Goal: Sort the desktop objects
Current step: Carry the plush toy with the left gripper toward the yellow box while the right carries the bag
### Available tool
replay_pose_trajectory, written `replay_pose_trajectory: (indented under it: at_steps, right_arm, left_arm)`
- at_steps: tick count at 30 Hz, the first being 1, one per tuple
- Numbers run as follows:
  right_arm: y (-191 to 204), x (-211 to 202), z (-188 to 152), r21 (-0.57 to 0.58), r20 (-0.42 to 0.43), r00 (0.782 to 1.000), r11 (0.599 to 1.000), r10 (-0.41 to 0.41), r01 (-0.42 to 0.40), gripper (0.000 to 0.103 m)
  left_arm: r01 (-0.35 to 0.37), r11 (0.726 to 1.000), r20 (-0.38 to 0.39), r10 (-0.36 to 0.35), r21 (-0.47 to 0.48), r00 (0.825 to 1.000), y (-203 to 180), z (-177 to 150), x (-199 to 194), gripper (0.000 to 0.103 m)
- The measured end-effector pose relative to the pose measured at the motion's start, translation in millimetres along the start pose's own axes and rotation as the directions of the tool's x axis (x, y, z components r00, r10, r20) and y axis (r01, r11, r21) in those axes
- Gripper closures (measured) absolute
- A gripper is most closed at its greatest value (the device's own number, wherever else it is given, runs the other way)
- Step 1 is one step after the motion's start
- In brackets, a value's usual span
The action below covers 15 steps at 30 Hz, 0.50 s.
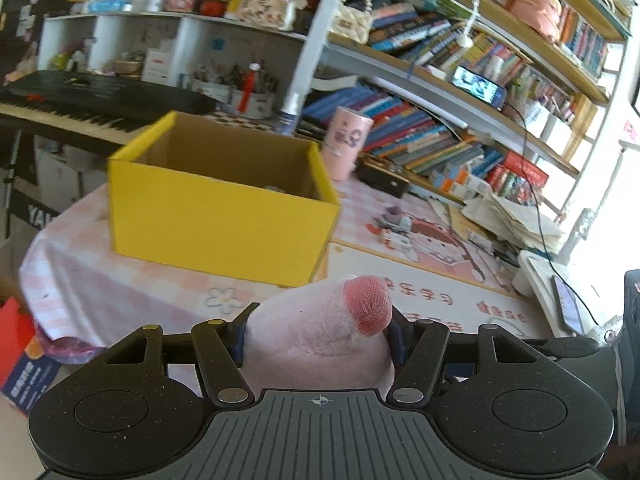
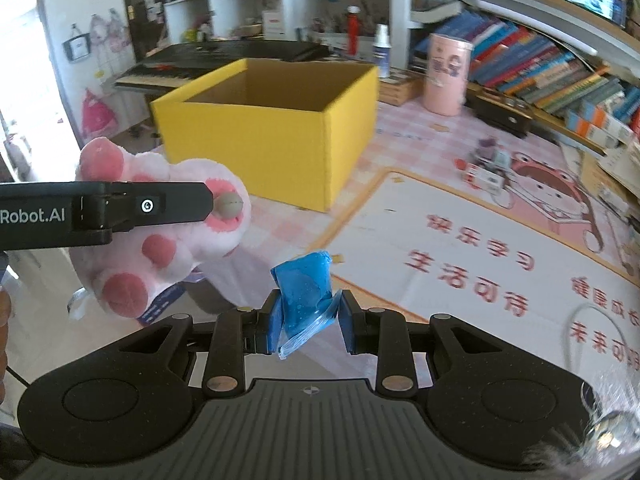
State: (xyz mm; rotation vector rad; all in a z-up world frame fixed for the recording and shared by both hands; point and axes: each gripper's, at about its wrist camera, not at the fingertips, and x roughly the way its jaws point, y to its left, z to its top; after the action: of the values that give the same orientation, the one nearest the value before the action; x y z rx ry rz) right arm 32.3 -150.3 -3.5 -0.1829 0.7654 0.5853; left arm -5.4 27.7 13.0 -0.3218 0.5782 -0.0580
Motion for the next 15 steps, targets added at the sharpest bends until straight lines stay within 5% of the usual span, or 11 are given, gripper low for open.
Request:
replay_pose_trajectory:
  at_steps: [15]
  right_arm:
    - [41.5, 6.5, 1.7, -0.053, 0.007, 0.998, 0.997, 0.055, -0.055, 0.076]
  left_arm:
    - [-0.039, 0.999, 0.021, 0.04, -0.026, 0.999, 31.4, -1.8, -20.3, 0.041]
